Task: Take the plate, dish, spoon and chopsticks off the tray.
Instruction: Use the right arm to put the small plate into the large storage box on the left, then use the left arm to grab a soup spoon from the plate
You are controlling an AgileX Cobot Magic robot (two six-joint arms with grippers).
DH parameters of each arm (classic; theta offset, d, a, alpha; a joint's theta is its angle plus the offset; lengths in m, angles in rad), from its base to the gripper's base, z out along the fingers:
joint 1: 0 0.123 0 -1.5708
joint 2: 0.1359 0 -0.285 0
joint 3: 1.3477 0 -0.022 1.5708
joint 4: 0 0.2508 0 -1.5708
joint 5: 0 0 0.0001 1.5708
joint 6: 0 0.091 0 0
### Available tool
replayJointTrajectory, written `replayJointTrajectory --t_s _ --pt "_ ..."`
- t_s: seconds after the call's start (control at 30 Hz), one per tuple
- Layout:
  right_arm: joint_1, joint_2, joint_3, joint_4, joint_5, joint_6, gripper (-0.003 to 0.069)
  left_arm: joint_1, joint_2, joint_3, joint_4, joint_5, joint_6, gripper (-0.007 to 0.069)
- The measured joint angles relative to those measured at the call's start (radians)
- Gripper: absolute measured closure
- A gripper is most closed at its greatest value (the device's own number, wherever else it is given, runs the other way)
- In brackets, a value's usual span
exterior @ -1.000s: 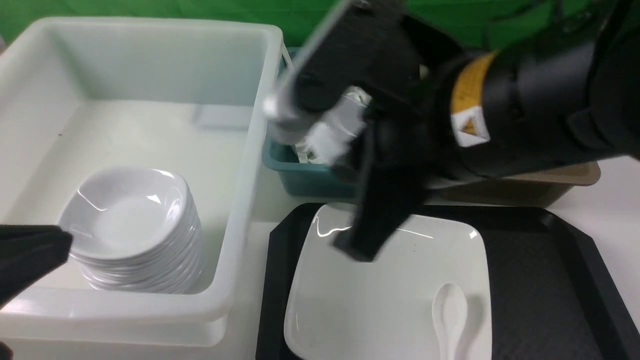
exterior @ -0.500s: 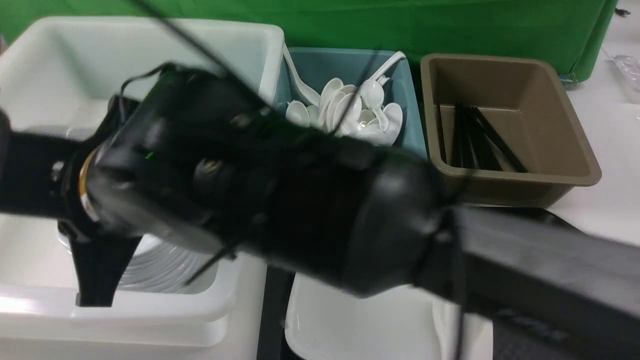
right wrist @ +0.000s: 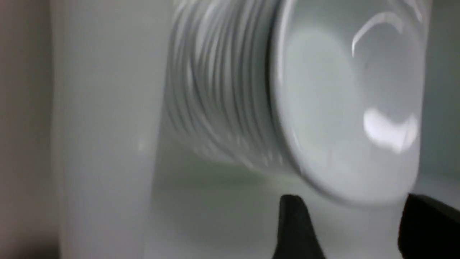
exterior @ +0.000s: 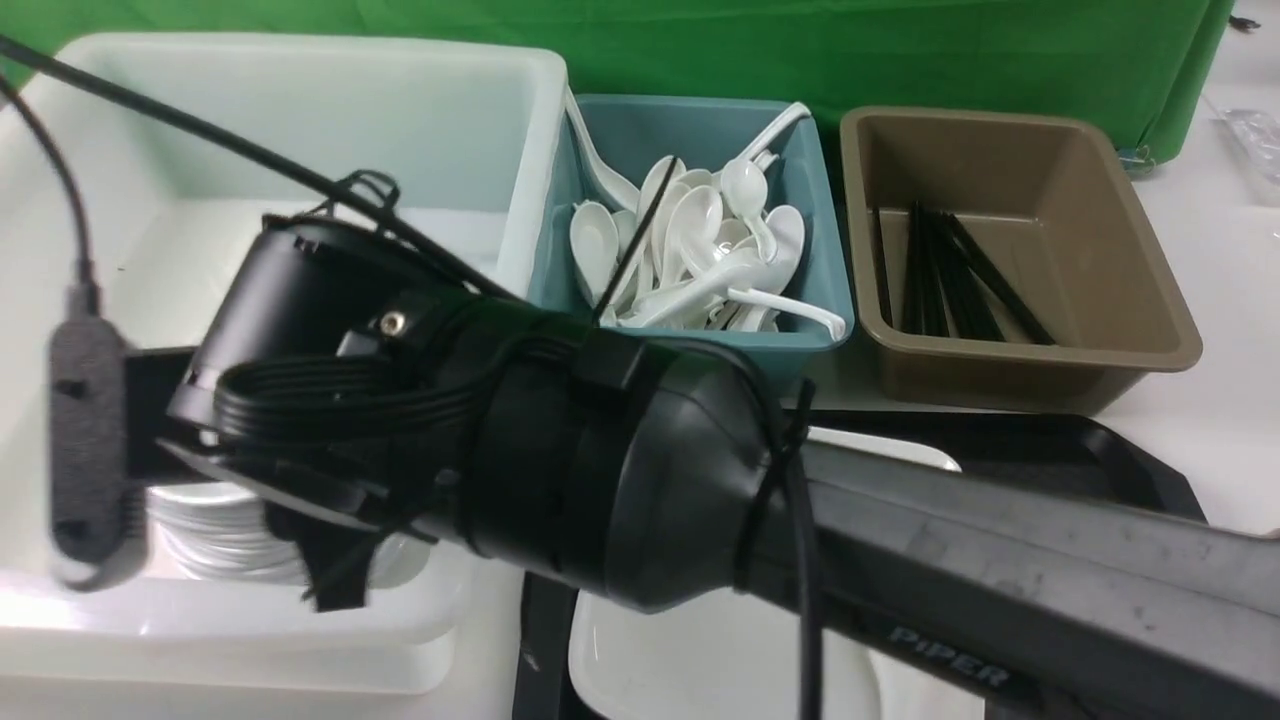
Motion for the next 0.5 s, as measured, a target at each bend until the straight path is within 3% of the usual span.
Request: replayJointTrajectory --t_s 0.17,0.23,0.37,0.5 --pt "-0.001 -0.106 -0.001 -0.012 0.228 0.054 0.0308 0.000 0.071 0.000 -0.069 -0.048 0.035 0.0615" --pt "-0.010 -0.153 0.007 -0.009 0.228 0.107 0.0348 0.000 0.114 0.000 -0.099 -0.068 0.067 0.0615" --pt "-0.066 -0.327 0.131 -0.008 0.228 0.276 0.0467 0.000 0.267 0.000 -0.220 -0.091 0.133 0.0615" --pt "-0.142 -0.529 0.394 -0.010 0.227 0.483 0.0494 -0.018 0.383 0.000 -0.285 -0.123 0.151 0.0615"
